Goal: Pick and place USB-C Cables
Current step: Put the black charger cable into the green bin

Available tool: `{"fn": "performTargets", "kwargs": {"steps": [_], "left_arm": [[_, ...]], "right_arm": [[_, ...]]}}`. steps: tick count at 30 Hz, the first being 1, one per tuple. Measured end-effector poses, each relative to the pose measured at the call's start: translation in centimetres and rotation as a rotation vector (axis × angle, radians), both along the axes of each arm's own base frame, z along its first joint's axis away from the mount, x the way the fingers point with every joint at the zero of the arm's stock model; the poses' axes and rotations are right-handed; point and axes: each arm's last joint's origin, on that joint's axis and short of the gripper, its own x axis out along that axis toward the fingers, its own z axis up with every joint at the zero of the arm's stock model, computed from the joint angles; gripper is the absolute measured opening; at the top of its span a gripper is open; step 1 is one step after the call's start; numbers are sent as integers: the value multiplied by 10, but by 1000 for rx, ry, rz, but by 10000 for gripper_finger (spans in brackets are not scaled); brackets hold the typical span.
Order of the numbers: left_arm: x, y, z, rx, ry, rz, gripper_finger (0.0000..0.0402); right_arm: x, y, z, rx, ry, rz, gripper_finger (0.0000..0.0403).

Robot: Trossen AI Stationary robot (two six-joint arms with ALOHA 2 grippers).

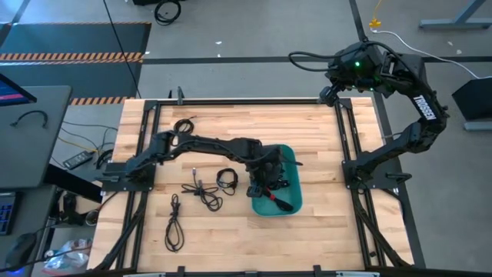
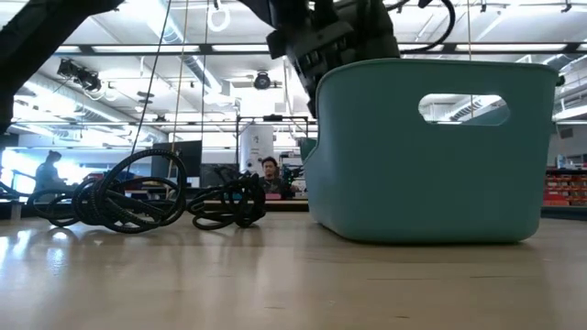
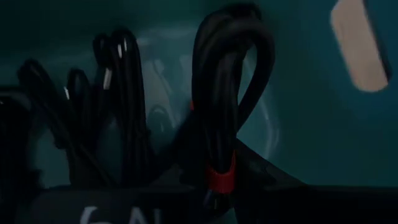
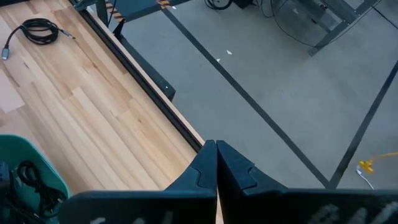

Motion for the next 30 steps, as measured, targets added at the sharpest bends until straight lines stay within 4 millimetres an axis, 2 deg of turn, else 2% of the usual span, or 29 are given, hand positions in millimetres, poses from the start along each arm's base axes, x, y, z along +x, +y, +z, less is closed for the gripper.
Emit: {"fn": "performTargets", "kwargs": {"steps": [13, 15, 22, 25, 30], "left_arm": [[0, -3, -6, 28, 25, 20, 50], [1, -3, -5, 23, 24, 30, 64], [7, -8, 15, 29, -36, 18, 132], [12, -11, 31, 45, -92, 16, 145], [14, -17, 44, 110, -125, 16, 151]], "right_arm": [[0, 0, 0, -13, 20, 19, 0], [0, 0, 0, -16, 26, 25, 0], [0, 0, 0, -25, 40, 38, 0], [0, 0, 0, -28, 45, 43, 0], [0, 0, 0, -30, 49, 47, 0]]}}
